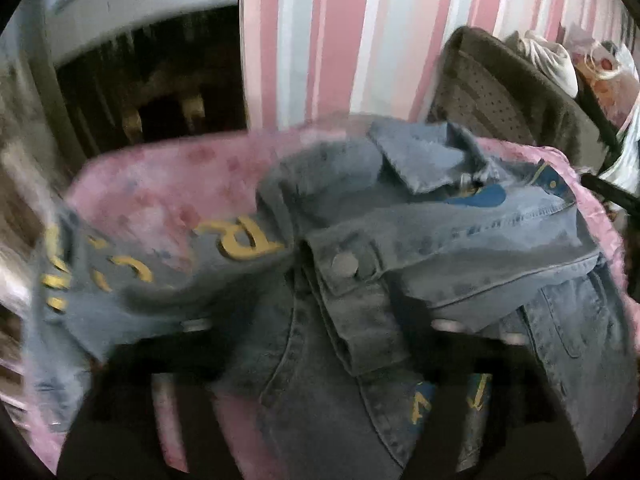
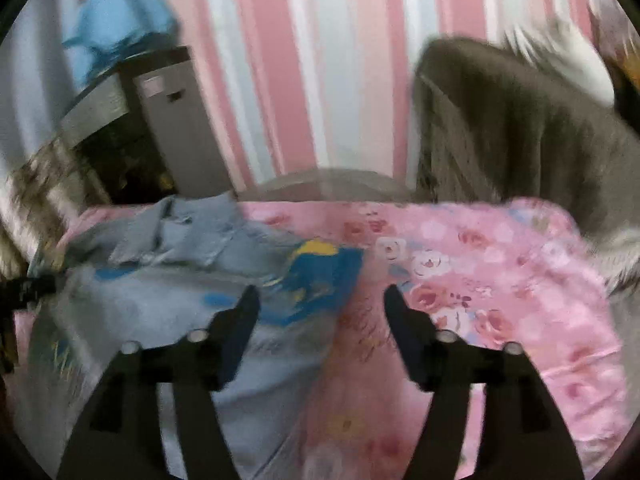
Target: Fold large clothes
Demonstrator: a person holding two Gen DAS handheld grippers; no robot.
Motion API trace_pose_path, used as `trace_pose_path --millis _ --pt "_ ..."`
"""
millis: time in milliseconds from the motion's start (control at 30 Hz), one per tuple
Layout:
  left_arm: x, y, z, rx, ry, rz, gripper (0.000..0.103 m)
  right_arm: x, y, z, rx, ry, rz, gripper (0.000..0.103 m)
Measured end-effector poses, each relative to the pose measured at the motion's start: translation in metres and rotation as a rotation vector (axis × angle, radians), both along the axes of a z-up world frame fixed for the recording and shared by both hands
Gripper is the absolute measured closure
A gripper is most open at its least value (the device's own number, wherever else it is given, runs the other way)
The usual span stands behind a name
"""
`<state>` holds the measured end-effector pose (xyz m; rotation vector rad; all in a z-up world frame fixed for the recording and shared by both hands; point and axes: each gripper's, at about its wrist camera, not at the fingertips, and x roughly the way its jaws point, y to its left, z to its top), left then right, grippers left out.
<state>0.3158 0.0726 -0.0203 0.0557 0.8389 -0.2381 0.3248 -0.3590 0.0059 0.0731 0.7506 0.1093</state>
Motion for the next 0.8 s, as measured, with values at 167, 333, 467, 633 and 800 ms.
trace_pose_path --millis 167,333,467,633,800 --pt "-0.007 -0.036 0.014 -0.032 -0.025 -0.073 0.012 -0.040 0.040 -0.001 -0.061 0.032 0.100 0.032" --pt "0.001 -0.065 -0.016 0.038 0.062 -0.102 0.013 -0.047 0.065 -0.032 -0.140 0.132 0.137 0.032" --pt "0.005 -0.070 -0.039 0.092 0.100 -0.108 0.011 -0.042 0.064 -0.055 -0.152 0.189 0.141 0.033" --pt "-0.001 -0.062 -0.030 0.049 0.071 -0.096 0.011 -0.047 0.058 -0.046 -0.095 0.151 0.143 0.033" --pt "-0.020 -0.030 -0.001 0.017 -0.019 0.012 0.003 -0.068 0.042 0.003 -0.045 -0.028 0.065 0.007"
